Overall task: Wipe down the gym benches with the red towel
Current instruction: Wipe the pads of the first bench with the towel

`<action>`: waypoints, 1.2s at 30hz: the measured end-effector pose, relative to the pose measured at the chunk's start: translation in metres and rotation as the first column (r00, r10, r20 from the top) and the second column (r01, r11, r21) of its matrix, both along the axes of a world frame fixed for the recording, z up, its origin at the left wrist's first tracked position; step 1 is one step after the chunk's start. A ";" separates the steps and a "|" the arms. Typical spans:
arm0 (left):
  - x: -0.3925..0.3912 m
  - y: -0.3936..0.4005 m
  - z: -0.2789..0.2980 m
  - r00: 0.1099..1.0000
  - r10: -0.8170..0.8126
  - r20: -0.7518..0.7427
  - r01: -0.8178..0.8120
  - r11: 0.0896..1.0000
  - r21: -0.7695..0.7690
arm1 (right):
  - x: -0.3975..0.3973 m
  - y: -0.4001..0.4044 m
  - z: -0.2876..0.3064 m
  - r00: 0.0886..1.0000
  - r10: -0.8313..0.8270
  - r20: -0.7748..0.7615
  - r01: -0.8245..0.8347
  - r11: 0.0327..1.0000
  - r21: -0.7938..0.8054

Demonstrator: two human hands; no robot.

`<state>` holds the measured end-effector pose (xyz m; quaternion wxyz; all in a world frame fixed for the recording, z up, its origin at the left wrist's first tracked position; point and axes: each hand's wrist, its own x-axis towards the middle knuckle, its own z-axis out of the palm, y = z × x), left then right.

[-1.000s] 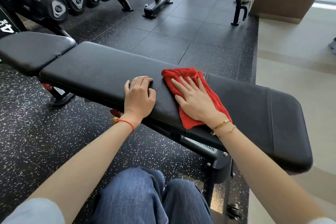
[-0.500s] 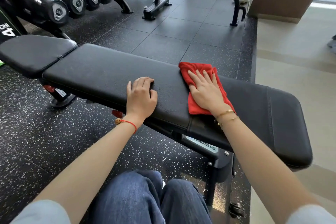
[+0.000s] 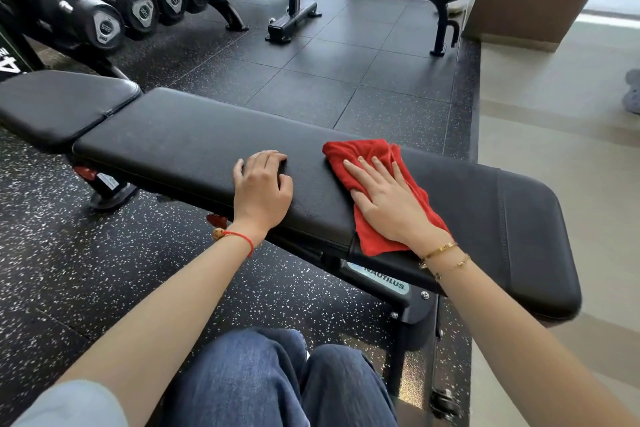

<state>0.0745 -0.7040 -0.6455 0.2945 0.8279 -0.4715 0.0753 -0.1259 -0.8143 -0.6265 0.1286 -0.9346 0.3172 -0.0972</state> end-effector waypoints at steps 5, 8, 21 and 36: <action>0.000 0.000 0.000 1.000 -0.014 -0.004 0.014 1.000 0.006 | 0.004 -0.011 -0.001 0.998 -0.057 -0.023 0.057 0.998 0.014; 0.001 0.001 -0.001 1.000 -0.017 -0.010 0.017 1.000 0.006 | 0.014 -0.023 0.003 0.992 -0.125 -0.036 0.126 0.992 0.023; -0.008 0.003 0.006 1.000 -0.022 0.009 0.021 0.997 0.073 | -0.023 -0.020 0.009 0.897 -0.438 0.058 0.440 0.897 -0.044; -0.037 0.010 0.015 0.987 -0.157 0.032 0.157 0.988 0.014 | -0.014 -0.011 0.013 0.746 -0.456 0.486 0.347 0.888 0.300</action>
